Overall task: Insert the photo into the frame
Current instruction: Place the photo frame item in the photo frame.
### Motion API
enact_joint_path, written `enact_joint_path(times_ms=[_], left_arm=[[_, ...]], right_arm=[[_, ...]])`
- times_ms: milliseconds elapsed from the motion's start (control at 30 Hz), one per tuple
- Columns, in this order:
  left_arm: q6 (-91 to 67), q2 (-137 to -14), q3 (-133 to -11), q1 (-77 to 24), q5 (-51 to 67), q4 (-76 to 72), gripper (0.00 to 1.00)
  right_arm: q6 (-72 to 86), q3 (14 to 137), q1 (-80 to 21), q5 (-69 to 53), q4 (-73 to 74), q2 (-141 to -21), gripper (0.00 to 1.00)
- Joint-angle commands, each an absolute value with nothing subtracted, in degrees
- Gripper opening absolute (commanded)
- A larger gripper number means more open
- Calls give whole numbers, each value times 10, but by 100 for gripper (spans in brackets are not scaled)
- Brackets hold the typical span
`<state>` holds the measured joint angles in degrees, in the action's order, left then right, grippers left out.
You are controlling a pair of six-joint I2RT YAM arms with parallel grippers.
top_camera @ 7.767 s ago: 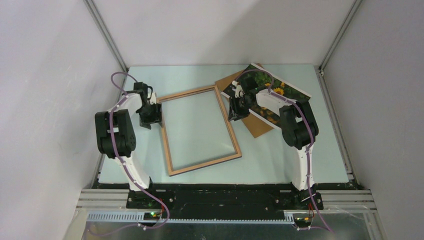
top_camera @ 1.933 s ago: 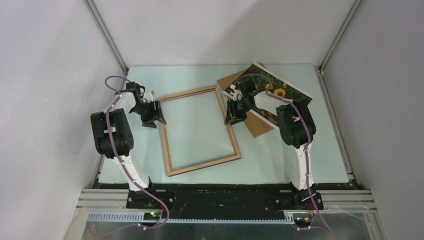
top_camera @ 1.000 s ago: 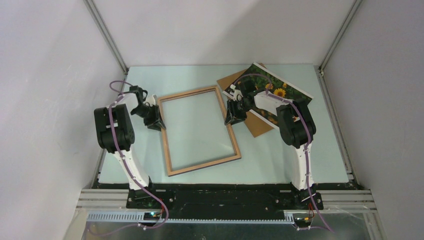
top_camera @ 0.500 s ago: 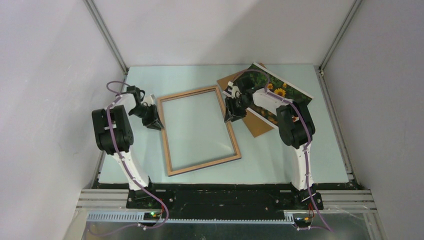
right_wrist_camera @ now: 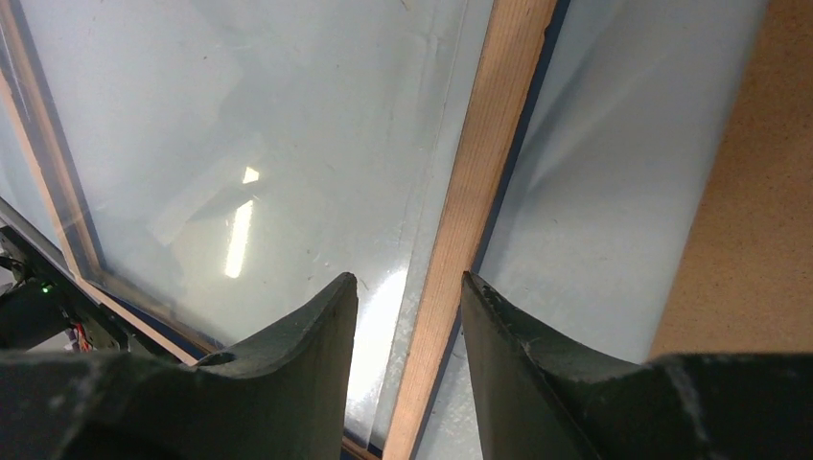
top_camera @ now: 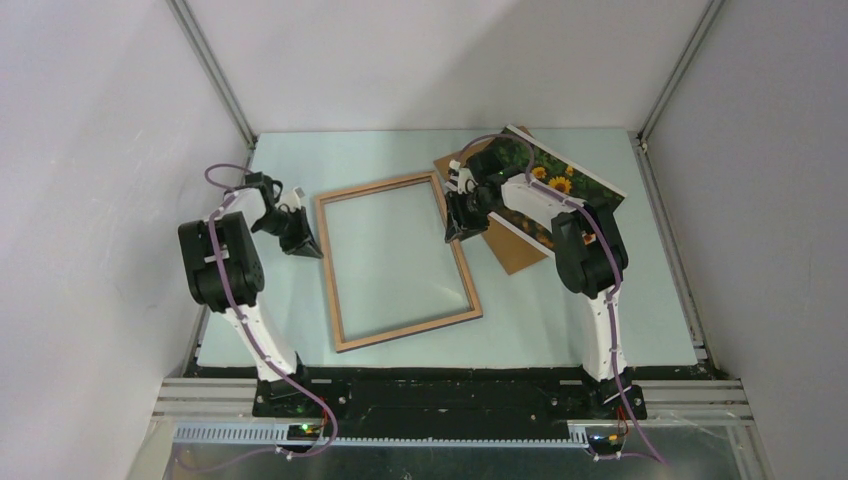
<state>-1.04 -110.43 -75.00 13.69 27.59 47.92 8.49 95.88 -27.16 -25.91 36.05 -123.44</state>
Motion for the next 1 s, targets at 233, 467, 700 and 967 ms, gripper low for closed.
enact_joint_path(times_ms=[233,467,700,967], left_arm=[[7,-1055,-752,150,304,478,28],[-9,-1075,-762,150,310,478,65],[-22,-1112,-771,140,322,478,68],[-22,-1138,-775,125,324,472,60]], right_arm=[[79,966,-275,-263,363,-1209,48],[83,952,-275,-268,355,-1207,48],[83,945,-274,-266,352,-1204,48],[84,940,-274,-265,348,-1205,48]])
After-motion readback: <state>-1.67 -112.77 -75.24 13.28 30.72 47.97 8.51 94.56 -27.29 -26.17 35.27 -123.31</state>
